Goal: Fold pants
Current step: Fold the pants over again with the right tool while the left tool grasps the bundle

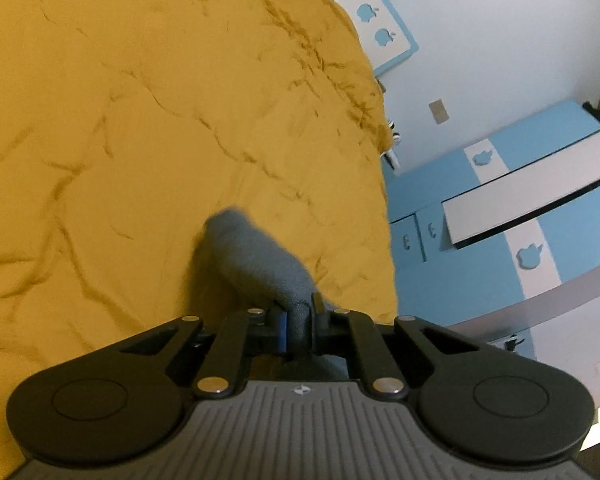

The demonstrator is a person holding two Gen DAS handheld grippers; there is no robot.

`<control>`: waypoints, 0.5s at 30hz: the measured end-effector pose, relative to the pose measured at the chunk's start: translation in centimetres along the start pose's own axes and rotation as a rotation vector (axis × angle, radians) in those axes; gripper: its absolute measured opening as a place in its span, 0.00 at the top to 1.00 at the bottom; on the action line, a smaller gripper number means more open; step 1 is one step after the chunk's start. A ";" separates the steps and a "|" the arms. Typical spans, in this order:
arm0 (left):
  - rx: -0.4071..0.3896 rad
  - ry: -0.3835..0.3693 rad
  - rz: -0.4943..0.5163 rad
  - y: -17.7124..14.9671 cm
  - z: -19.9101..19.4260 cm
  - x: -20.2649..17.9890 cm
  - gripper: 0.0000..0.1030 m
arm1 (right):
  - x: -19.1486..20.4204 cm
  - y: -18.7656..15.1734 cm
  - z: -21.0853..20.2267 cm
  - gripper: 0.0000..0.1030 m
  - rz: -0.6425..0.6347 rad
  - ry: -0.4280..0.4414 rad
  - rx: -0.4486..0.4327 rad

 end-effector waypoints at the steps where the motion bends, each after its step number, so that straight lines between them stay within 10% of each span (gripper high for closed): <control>1: 0.003 -0.004 -0.007 0.2 -1.3 0.2 0.90 | 0.9 -0.3 -0.9 0.86 0.013 -0.003 0.008; 15: -0.011 0.009 -0.088 -1.8 -16.0 5.1 0.90 | 7.6 -11.8 -12.2 0.86 0.025 0.083 0.148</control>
Point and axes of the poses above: each gripper's, at about its wrist camera, not at the fingertips, and z roughly the way its jaws point, x to its left, y to its top, the point moved 2 cm from there along z, roughly the way its jaws point, and after that the axes turned 11 degrees about y, right-handed, at the moved point
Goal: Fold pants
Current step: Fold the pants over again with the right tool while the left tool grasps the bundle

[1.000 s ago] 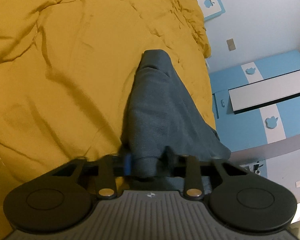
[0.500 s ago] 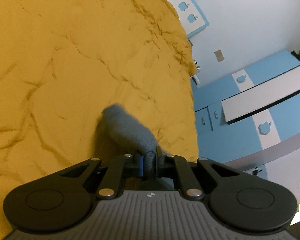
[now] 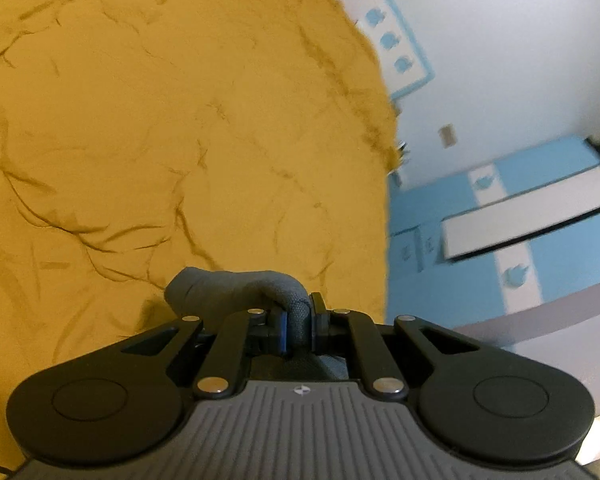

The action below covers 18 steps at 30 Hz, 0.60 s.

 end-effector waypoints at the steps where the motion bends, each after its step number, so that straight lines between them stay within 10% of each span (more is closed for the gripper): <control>1: -0.014 -0.015 0.009 -0.3 -1.1 0.2 0.90 | 0.4 -0.7 -0.6 0.86 -0.003 0.021 -0.009; 6: 0.067 0.070 0.027 -4.9 -3.5 5.1 0.90 | 0.3 -6.2 -6.1 0.86 -0.038 0.073 -0.005; 11: 0.273 0.288 -0.040 -10.4 1.8 13.8 0.90 | -8.8 -14.3 -6.3 0.86 0.108 -0.121 0.163; 18: 0.248 0.263 0.034 -10.7 2.7 15.7 0.74 | -12.0 -17.8 -7.9 0.75 0.076 -0.098 0.145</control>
Point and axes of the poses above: each gripper's, at about its wrist camera, not at the fingertips, and z roughly the way its jaws point, x to its left, y to its top, the point moved 2 cm from there along z, roughly the way its jaws point, and after that the axes turned 11 degrees about y, right-handed, at the moved point
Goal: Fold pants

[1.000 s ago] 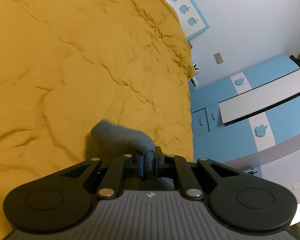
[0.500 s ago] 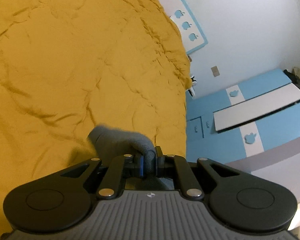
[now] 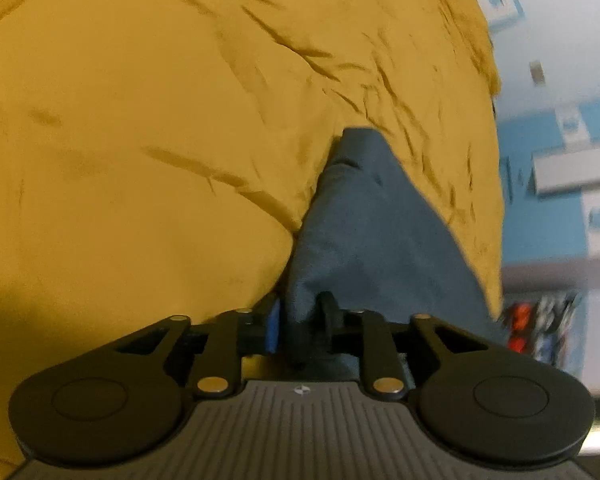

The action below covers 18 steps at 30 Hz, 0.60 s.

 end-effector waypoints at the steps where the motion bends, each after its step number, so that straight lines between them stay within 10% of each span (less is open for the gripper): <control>1: -0.007 0.011 0.020 0.2 -0.4 -0.1 0.71 | 0.0 0.0 -0.3 0.74 -0.032 -0.008 0.007; 9: -0.178 -0.003 0.209 4.6 -3.3 -3.3 0.43 | 3.7 3.1 -3.7 0.56 -0.286 -0.110 -0.010; 18: -0.105 -0.047 0.153 8.7 4.0 -4.9 0.38 | 5.8 9.1 0.7 0.49 -0.407 -0.072 0.058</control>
Point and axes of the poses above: each gripper's, at about its wrist camera, not at the fingertips, and z roughly the way its jaws point, x to its left, y to its top, the point moved 2 cm from there along z, roughly the way its jaws point, and after that the axes turned 11 degrees about y, right-handed, at the moved point
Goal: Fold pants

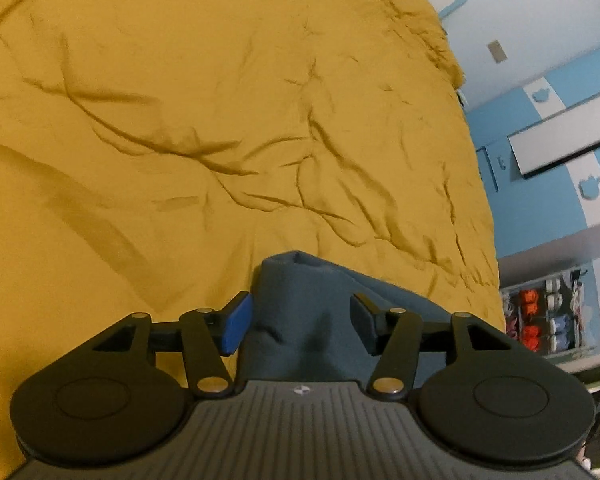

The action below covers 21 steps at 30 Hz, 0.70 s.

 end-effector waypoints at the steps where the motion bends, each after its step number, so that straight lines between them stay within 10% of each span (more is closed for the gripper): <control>1: 0.002 -0.012 -0.005 0.0 0.4 0.1 0.43 | -0.2 0.4 0.7 0.49 0.000 -0.004 0.014; 5: 0.006 -0.029 0.002 0.2 1.4 0.0 0.85 | -0.9 0.7 3.8 0.67 0.012 0.006 0.064; 9: -0.047 -0.038 0.083 0.4 0.0 -0.9 0.90 | -0.1 1.2 5.4 0.97 -0.041 0.029 0.075; 14: -0.196 -0.054 0.200 0.7 -3.8 -2.4 0.90 | 1.8 1.9 4.7 0.99 -0.125 0.078 -0.031; 21: -0.113 0.064 0.156 2.2 1.0 -1.5 0.87 | 0.6 2.0 8.1 1.00 -0.147 -0.033 -0.015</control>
Point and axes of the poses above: each gripper's, at about its wrist camera, not at the fingertips, and z roughly the way its jaws point, x to its left, y to its top, the point moved 2 cm from there along z, roughly the way its jaws point, and after that the axes turned 11 degrees about y, right-handed, at the moved point
